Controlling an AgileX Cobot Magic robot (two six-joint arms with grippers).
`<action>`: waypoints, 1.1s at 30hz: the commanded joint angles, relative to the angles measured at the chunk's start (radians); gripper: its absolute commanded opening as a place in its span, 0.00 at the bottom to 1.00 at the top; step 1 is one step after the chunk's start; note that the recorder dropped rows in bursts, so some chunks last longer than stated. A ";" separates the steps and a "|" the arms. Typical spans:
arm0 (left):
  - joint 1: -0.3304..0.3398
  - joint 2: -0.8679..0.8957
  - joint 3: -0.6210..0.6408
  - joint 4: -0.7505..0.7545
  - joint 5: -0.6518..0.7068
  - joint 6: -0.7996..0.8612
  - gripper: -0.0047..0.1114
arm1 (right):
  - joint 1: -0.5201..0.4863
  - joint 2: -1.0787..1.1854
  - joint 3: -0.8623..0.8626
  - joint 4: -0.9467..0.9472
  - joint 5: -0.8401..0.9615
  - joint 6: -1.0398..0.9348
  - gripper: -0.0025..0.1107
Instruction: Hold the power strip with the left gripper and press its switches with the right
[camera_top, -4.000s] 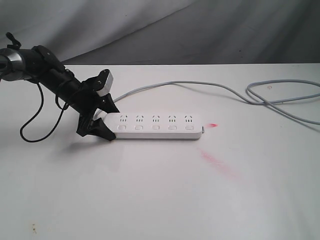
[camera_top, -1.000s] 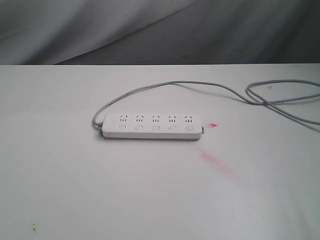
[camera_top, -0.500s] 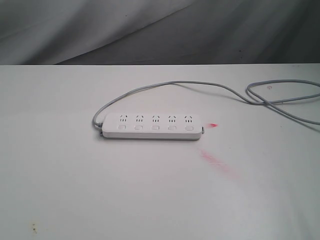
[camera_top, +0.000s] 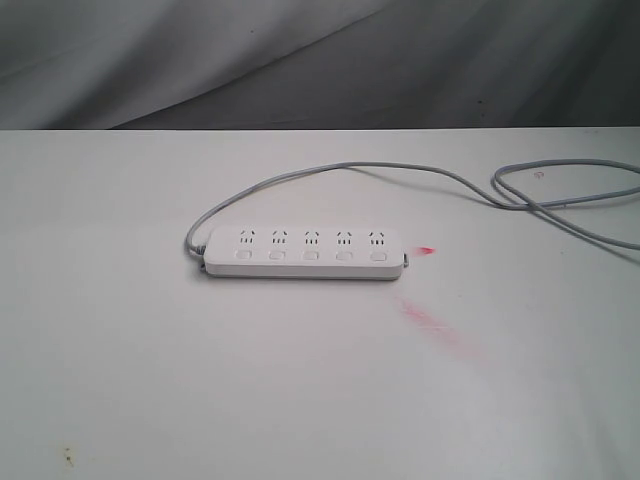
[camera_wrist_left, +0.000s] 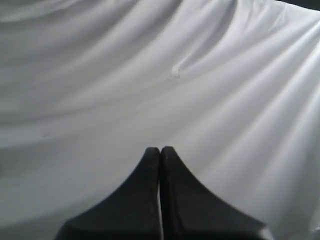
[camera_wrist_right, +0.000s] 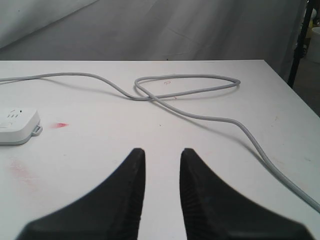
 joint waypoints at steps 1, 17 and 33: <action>0.001 0.044 0.027 0.101 -0.078 0.041 0.04 | -0.001 -0.005 0.003 -0.008 -0.004 -0.011 0.23; -0.239 -0.253 0.771 0.106 -0.313 0.142 0.04 | -0.001 -0.005 0.003 -0.008 -0.004 -0.011 0.23; -0.260 -0.820 1.393 0.106 -0.372 0.144 0.04 | -0.001 -0.005 0.003 -0.008 -0.004 -0.011 0.23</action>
